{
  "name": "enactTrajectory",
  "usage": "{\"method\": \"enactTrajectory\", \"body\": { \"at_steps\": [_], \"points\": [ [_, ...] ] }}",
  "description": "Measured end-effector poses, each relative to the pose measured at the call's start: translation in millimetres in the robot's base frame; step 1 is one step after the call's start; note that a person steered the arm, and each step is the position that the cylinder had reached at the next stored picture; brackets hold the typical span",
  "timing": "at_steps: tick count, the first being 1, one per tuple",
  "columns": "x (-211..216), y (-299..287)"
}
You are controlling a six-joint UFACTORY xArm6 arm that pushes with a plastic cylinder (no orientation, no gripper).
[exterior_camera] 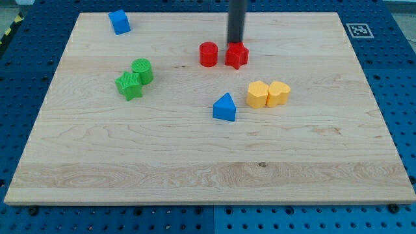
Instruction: Push the red star into the red circle
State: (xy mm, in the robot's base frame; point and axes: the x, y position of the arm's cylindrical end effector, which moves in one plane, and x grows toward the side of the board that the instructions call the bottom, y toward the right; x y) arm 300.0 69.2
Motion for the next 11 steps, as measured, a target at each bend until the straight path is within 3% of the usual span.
{"method": "enactTrajectory", "body": {
  "at_steps": [1, 3, 11],
  "points": [
    [-27.4, 15.9],
    [-23.6, 70.4],
    [-1.9, 76.4]
  ]
}}
